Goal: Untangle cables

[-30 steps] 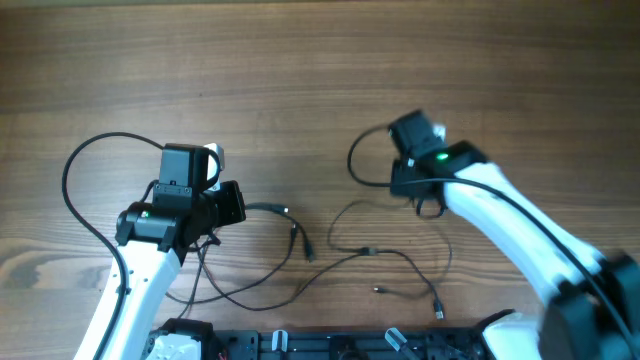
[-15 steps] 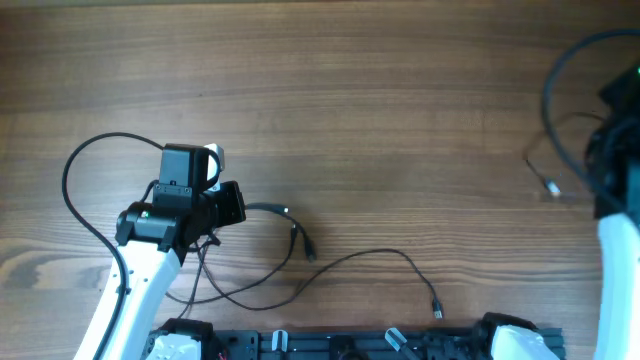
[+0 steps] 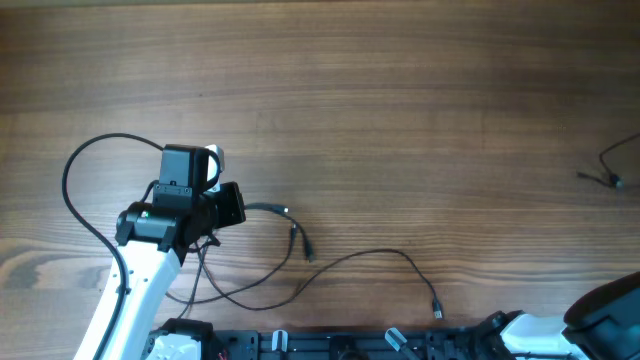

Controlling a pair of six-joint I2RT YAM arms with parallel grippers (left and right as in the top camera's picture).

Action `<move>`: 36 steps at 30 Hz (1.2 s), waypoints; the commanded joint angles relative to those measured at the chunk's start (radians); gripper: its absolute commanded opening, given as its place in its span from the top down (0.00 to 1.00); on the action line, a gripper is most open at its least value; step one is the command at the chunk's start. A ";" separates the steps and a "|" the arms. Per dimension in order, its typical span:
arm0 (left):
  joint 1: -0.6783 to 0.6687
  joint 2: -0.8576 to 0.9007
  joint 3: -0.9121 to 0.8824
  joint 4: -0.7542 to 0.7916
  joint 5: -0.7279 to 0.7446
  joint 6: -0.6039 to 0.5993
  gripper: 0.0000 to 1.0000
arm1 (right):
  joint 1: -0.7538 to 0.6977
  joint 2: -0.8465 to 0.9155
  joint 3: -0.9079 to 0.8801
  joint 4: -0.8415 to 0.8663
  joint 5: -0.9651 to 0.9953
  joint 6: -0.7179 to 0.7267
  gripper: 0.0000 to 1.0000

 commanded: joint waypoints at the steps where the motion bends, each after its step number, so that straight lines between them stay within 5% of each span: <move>1: -0.005 -0.009 0.002 0.003 0.005 -0.005 0.89 | -0.108 0.044 0.010 -0.012 -0.007 0.140 0.96; 8: -0.005 -0.009 0.002 0.009 0.008 -0.005 0.89 | -0.132 0.299 0.009 -0.195 -0.180 0.133 0.96; 9: -0.005 -0.009 0.002 0.009 0.011 -0.005 0.89 | -0.132 0.319 0.009 -0.204 -0.203 0.134 0.70; 10: -0.005 -0.009 0.002 0.009 0.026 -0.005 0.89 | -0.132 0.326 0.008 -0.208 -0.231 0.134 0.00; 18: -0.005 -0.009 0.002 0.009 0.028 -0.005 0.89 | -0.100 0.322 0.009 -0.206 -0.640 0.384 0.01; 21: -0.005 -0.009 0.002 0.009 0.029 -0.005 0.89 | -0.029 0.322 0.009 -0.242 -0.719 0.375 0.00; 31: -0.005 -0.009 0.002 0.008 0.029 -0.005 0.90 | 0.282 0.322 0.008 -0.923 -0.268 0.267 0.00; 36: -0.005 -0.009 0.002 0.002 0.035 -0.005 0.89 | 0.284 0.322 -0.027 -1.023 0.032 0.381 0.00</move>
